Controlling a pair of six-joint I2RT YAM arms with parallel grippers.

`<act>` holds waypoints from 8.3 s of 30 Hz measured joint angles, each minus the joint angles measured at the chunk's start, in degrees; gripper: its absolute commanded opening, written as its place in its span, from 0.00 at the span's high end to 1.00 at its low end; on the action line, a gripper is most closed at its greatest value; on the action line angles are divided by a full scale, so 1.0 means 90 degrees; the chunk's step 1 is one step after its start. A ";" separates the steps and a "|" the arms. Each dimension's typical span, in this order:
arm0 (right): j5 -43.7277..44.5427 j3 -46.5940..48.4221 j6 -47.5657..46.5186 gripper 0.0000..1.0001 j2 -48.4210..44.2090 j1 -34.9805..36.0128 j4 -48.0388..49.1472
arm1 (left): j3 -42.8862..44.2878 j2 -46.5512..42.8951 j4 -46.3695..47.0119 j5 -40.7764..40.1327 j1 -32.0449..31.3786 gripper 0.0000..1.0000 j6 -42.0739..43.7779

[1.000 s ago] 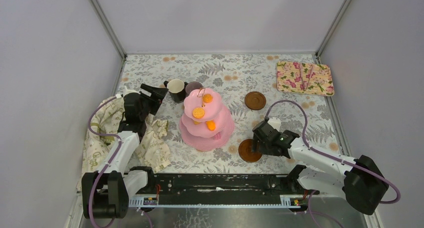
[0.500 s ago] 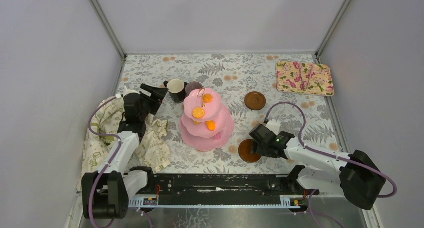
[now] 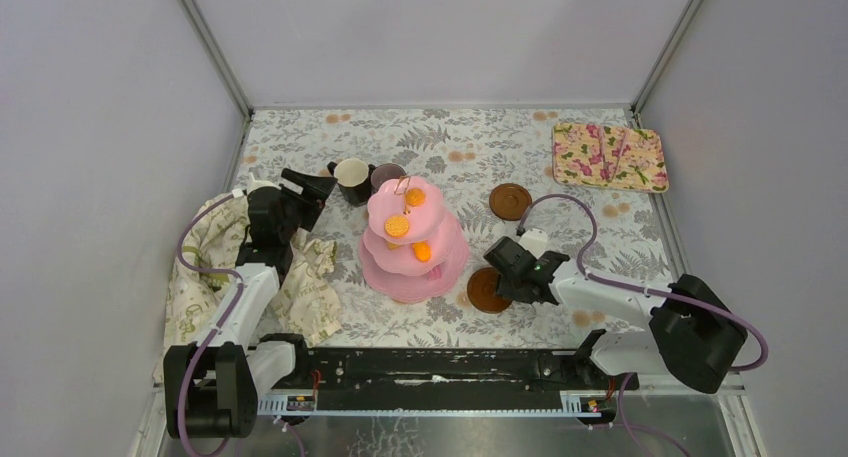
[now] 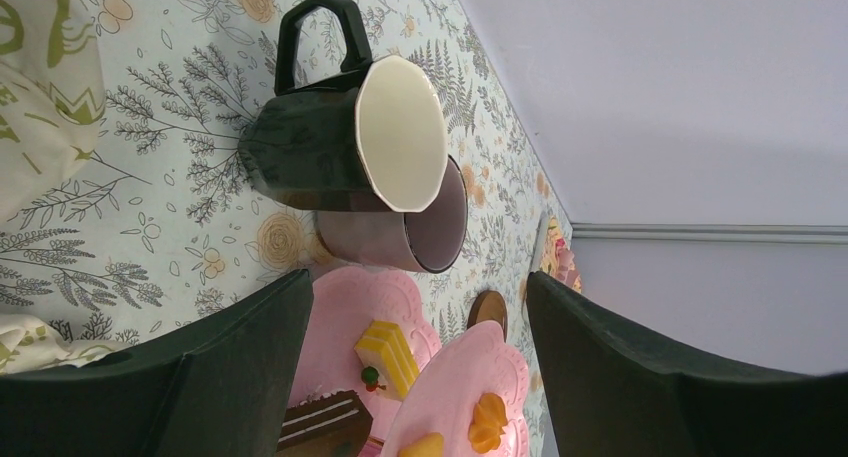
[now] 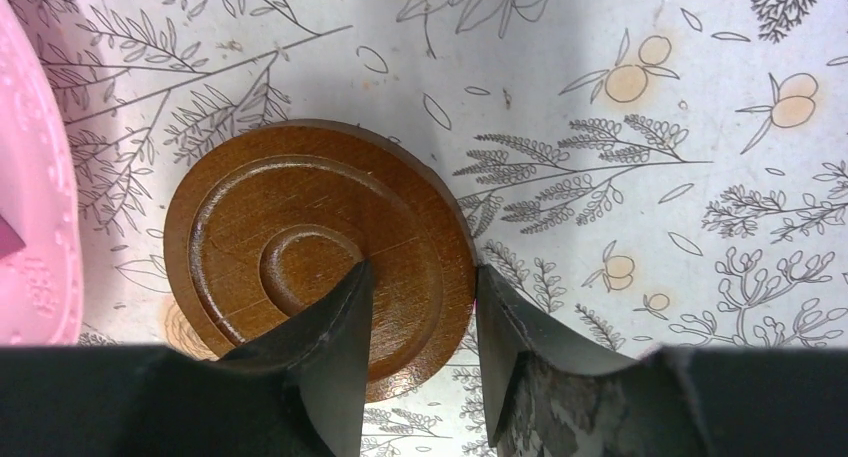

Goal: Serve the afternoon tea
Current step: Move the coaster to the center of the board, then pick up the cup at the center of the board.

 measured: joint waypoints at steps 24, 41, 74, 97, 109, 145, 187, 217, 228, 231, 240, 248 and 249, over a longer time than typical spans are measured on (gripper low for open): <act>-0.0107 0.0709 -0.0877 0.67 0.1027 -0.1804 0.0663 | 0.0000 -0.0002 -0.0002 0.0141 0.0114 0.15 0.0002; -0.0726 0.0877 -0.1025 0.67 0.1311 -0.3791 0.1163 | 0.0000 -0.0002 0.0000 0.0236 0.0199 0.15 -0.0022; -0.0321 0.2608 -0.1035 0.66 0.2703 -0.5153 0.0488 | -0.0046 -0.0002 0.0141 0.0493 0.0328 0.15 -0.0216; -0.0051 0.4027 -0.1275 0.67 0.3888 -0.4969 0.0415 | -0.0046 0.0085 0.0143 0.0493 0.0335 0.15 -0.0216; 0.0104 0.4335 -0.1525 0.67 0.4063 -0.4299 0.0311 | -0.0046 0.0112 0.0143 0.0493 0.0369 0.15 -0.0216; -0.0345 0.3194 -0.1583 0.28 0.3371 -0.4738 0.0639 | 0.0126 0.0554 0.0090 0.0440 0.0362 0.17 -0.0185; -0.1013 0.2776 -0.1744 0.27 0.1202 -0.4418 0.0551 | 0.3305 0.3538 -0.2470 -0.0828 -0.0610 0.46 0.1161; -0.1217 0.2776 -0.1749 0.26 0.1141 -0.4296 0.0559 | 0.3626 0.4148 -0.2875 -0.0950 -0.0600 1.00 0.1608; -0.1207 0.2776 -0.1746 0.27 0.1141 -0.4204 0.0571 | 0.3429 0.3757 -0.3011 -0.1513 -0.0605 1.00 0.1627; -0.1205 0.2771 -0.1746 0.27 0.1141 -0.4197 0.0641 | 0.3395 0.3555 -0.3028 -0.1688 -0.0602 1.00 0.1627; -0.1197 0.2727 -0.1746 0.27 0.1129 -0.4180 0.0702 | 0.3395 0.2798 -0.3026 -0.2200 -0.0602 1.00 0.1622; -0.1144 0.2662 -0.1741 0.27 0.0979 -0.4177 0.0721 | 0.3519 0.1953 -0.3065 -0.2516 -0.0610 1.00 0.1603; -0.1139 0.2647 -0.1739 0.27 0.0945 -0.4177 0.0731 | 0.3582 0.1843 -0.3062 -0.2545 -0.0622 1.00 0.1603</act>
